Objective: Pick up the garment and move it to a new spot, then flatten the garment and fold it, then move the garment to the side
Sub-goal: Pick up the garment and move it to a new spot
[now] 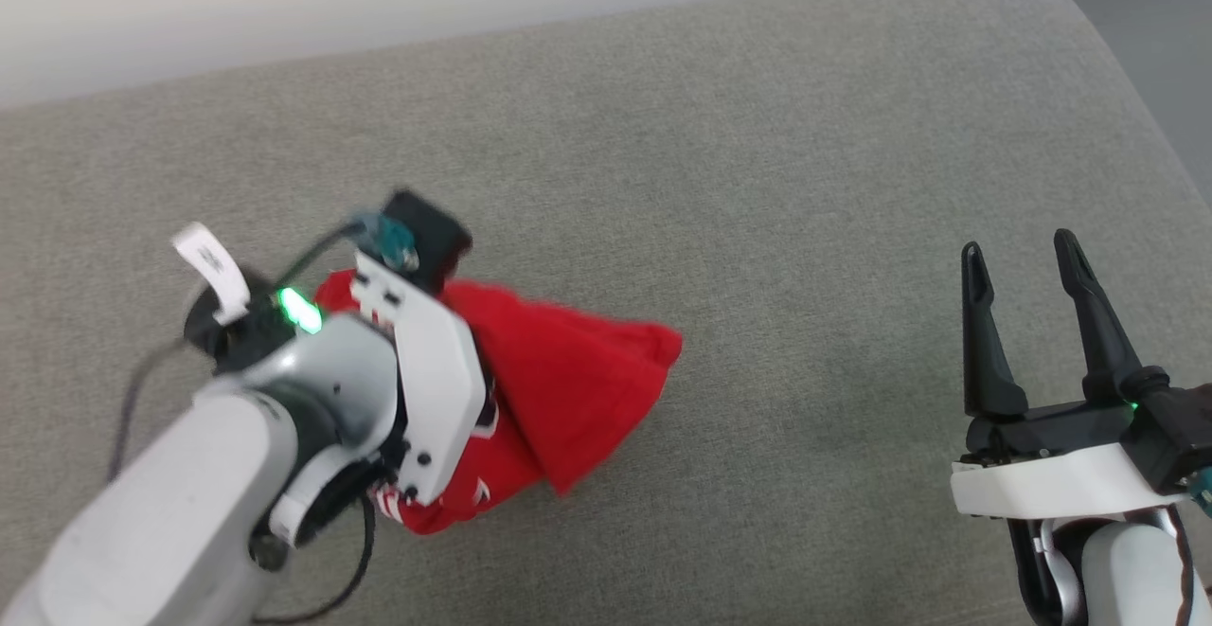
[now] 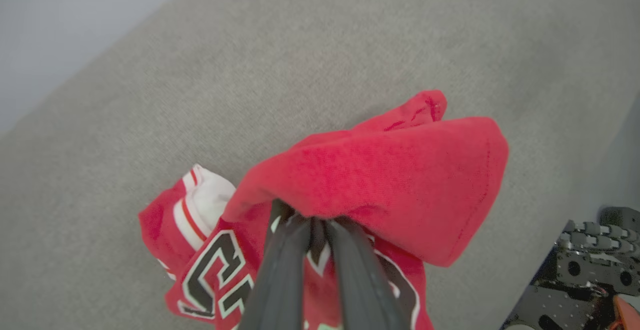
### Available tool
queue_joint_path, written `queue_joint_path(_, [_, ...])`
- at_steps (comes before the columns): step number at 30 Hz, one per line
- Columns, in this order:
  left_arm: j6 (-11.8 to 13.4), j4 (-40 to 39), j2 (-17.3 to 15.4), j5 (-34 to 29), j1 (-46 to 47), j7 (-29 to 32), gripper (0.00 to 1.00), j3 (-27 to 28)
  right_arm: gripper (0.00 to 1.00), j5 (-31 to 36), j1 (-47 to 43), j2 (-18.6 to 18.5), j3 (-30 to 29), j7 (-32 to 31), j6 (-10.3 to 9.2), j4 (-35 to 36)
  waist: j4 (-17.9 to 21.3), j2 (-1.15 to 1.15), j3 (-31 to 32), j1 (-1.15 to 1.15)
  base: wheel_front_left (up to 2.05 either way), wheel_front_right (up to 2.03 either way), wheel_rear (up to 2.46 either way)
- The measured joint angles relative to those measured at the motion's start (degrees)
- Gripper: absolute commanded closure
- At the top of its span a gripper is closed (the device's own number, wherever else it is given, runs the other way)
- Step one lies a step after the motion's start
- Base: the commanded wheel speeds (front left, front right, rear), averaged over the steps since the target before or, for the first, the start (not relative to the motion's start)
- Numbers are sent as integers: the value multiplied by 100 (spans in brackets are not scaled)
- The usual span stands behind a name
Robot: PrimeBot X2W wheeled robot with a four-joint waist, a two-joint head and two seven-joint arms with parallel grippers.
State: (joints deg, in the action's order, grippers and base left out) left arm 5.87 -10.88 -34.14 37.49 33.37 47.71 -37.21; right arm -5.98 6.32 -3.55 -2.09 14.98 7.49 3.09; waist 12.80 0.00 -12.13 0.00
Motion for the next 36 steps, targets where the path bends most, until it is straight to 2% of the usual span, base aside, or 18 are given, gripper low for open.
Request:
queue_joint_path(3, [-74,390,27,31,-212,-93,100,-152,0,-9,16,15,37,0,0,-22,62,0,-52,0,0,0,0])
queue_joint_path(8, [-244,1010,261,34,-428,-254,100,-450,0,-37,30,37,89,0,0,-64,116,0,-112,0,0,0,0])
queue_joint_path(9, [-289,1136,321,25,-438,-314,97,-503,0,-43,48,41,97,0,0,-71,119,0,-125,0,0,0,0])
queue_joint_path(10, [-360,1228,350,-10,-436,-393,62,-559,0,-43,67,42,101,0,0,-74,120,0,-137,0,0,0,0])
queue_joint_path(11, [-397,1322,399,-21,-432,-449,51,-577,0,-44,82,43,103,0,0,-76,116,0,-147,0,0,0,0])
queue_joint_path(12, [-427,1425,452,-20,-422,-489,21,-584,0,-44,89,44,105,0,0,-79,108,0,-153,0,0,0,0])
queue_joint_path(13, [-464,1500,486,-20,-410,-520,0,-597,0,-43,97,45,100,0,0,-91,97,0,-156,0,0,0,0])
queue_joint_path(21, [-644,1664,498,88,-121,-900,0,-359,0,-29,120,54,105,0,0,-145,-50,0,-22,0,0,0,0])
queue_joint_path(24, [-601,1586,389,131,-116,-1178,0,-125,0,1,88,56,97,0,0,-160,-130,0,80,0,0,0,0])
queue_joint_path(29, [-550,1449,227,146,-314,-2033,0,263,0,51,-17,43,42,0,0,-205,-287,0,288,0,0,0,0])
queue_joint_path(36, [-363,1355,63,111,-1066,-3621,0,851,0,52,-187,-40,15,0,0,-261,-510,0,603,0,0,0,0])
